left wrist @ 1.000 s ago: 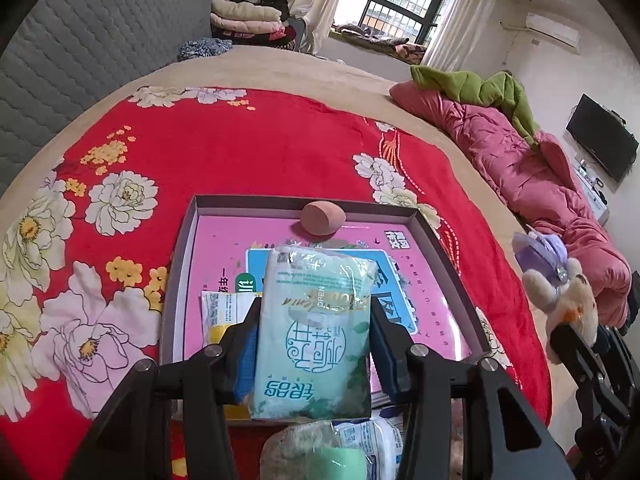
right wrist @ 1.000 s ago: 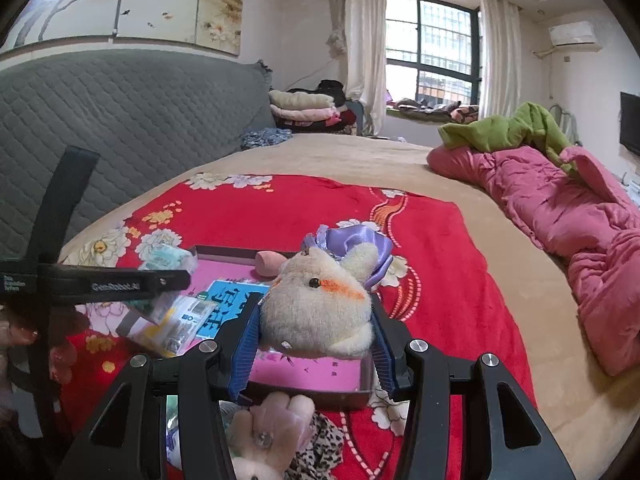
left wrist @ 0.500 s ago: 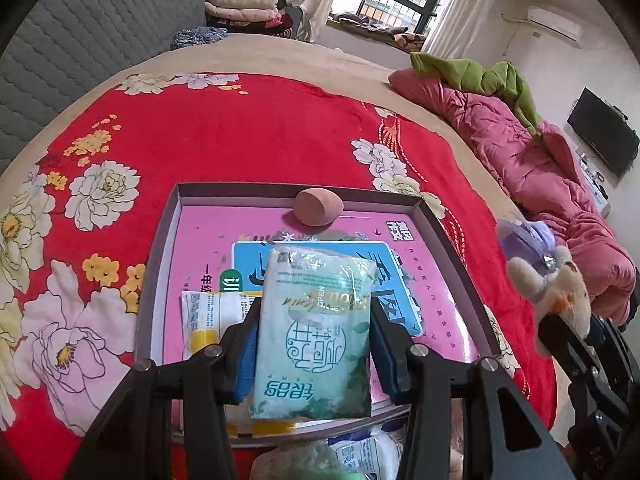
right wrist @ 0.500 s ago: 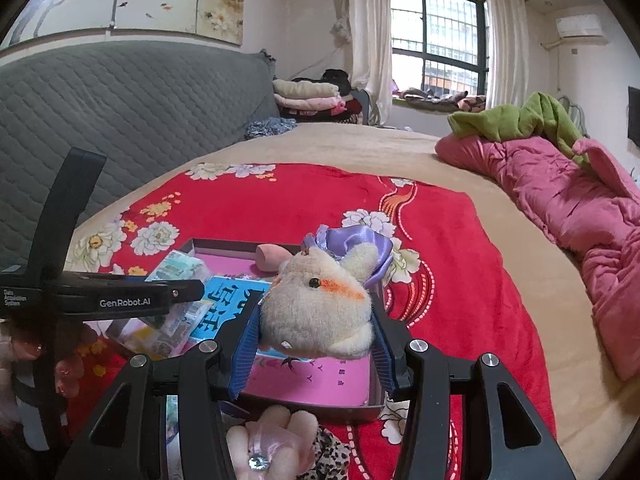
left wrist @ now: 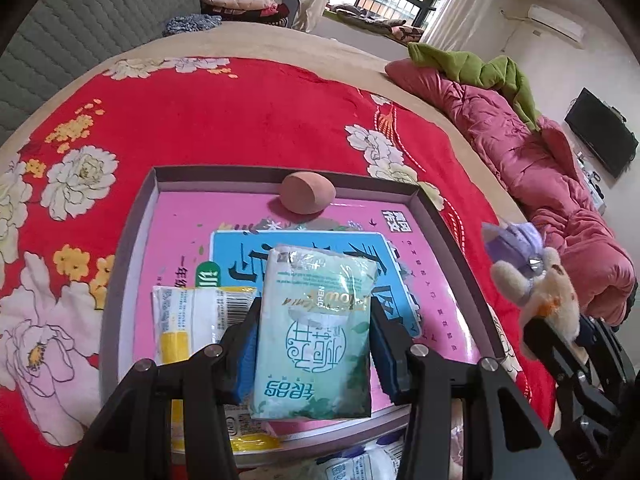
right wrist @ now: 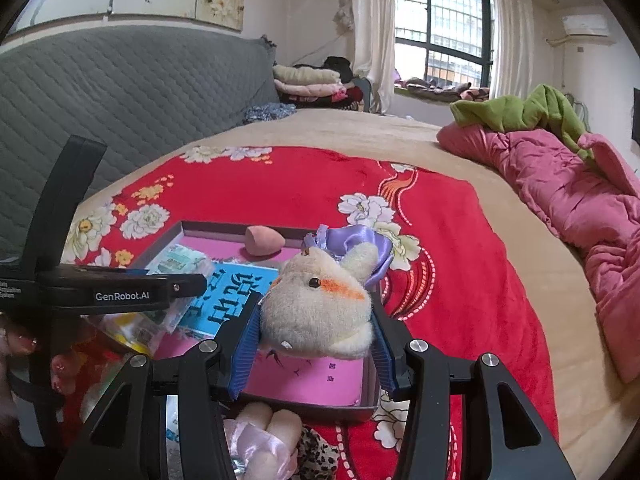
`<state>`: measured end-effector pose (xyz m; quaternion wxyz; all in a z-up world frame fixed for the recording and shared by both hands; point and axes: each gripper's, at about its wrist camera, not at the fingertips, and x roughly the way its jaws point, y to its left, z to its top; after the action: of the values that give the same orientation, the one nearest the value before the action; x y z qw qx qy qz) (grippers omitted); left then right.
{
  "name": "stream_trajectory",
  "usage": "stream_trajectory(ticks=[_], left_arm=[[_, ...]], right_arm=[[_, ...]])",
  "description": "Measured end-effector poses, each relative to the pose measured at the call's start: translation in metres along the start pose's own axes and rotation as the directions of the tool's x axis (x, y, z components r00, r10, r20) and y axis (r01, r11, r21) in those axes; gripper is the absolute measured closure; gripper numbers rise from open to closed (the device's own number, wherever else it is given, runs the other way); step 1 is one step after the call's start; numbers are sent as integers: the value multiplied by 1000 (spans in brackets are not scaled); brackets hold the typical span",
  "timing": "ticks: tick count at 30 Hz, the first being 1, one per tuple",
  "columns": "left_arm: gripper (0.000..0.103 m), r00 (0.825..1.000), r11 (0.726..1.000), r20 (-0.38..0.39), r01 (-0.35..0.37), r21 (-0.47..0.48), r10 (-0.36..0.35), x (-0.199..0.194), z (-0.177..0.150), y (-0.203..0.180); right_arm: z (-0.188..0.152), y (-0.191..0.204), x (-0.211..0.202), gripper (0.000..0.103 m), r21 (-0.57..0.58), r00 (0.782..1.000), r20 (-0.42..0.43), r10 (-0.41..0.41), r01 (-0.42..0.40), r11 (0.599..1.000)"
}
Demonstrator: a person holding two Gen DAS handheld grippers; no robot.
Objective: Organize soft objects
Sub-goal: 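Lower the tissue pack into the box with the left tool while the right tool lowers the bunny in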
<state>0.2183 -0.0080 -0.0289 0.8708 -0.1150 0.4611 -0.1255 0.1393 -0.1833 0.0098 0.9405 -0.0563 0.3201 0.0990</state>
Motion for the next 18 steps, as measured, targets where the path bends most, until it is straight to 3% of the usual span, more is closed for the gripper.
stream_trajectory(ticks=[18], left_arm=[[55, 999, 999, -43, 22, 32, -20, 16, -10, -13]], right_arm=[[-14, 0, 21, 52, -22, 996, -83, 34, -36, 999]])
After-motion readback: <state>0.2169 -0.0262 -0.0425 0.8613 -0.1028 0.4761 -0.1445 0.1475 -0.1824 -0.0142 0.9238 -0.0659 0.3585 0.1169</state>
